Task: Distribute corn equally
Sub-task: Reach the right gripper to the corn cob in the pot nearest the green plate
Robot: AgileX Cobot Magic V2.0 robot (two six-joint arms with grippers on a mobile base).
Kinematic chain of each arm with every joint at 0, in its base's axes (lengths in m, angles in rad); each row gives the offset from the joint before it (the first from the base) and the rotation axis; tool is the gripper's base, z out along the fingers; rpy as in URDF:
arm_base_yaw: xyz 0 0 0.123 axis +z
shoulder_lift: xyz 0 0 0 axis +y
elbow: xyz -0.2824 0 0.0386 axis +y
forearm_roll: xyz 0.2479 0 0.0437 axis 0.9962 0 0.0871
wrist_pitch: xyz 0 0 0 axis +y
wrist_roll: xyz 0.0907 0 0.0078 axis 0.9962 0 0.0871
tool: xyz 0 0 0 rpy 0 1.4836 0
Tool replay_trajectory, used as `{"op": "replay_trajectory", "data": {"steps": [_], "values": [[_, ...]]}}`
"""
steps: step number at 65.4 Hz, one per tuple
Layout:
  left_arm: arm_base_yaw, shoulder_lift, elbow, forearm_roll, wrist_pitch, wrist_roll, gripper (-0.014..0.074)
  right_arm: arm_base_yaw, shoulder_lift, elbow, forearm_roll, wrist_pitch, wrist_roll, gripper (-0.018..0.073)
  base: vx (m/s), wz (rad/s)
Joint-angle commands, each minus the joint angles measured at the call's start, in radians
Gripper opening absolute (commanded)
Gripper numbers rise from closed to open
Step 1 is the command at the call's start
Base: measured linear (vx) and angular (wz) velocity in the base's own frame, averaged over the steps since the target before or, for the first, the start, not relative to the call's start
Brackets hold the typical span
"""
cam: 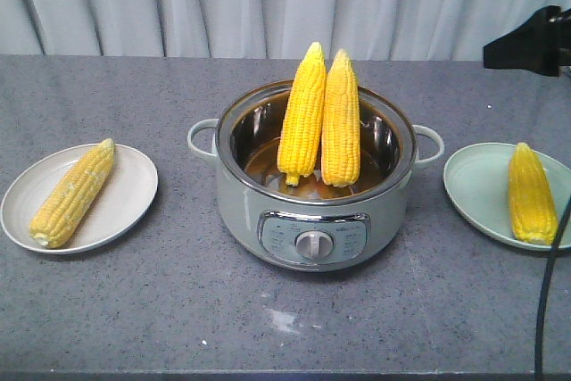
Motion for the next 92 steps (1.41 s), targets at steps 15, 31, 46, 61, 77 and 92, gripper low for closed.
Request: {"op": "replay_trajectory", "data": {"steps": [15, 31, 46, 61, 77, 92], "values": [[0.001, 0.007, -0.021, 0.013, -0.072, -0.01, 0.0537, 0.251, 0.188, -0.221, -0.191, -0.109, 0.104, 0.0593, 0.0, 0.0], [0.001, 0.007, -0.021, 0.013, -0.07, -0.01, 0.0537, 0.379, 0.305, -0.304, -0.256, -0.191, 0.14, 0.0585, 0.0, 0.0], [0.001, 0.007, -0.021, 0.013, -0.069, -0.01, 0.0537, 0.413, 0.35, -0.308, -0.29, -0.254, 0.15, 0.0533, 0.0, 0.0], [0.001, 0.007, -0.021, 0.013, -0.069, -0.01, 0.0537, 0.413, 0.379, -0.308, -0.289, -0.262, 0.149, 0.0514, 0.0, 0.0], [0.001, 0.007, -0.021, 0.013, -0.069, -0.01, 0.0537, 0.413, 0.396, -0.308, -0.286, -0.267, 0.149, 0.0476, 0.0, 0.0], [0.001, 0.007, -0.021, 0.013, -0.069, -0.01, 0.0537, 0.413, 0.396, -0.308, -0.286, -0.269, 0.149, 0.0325, 0.0, 0.0]]}}
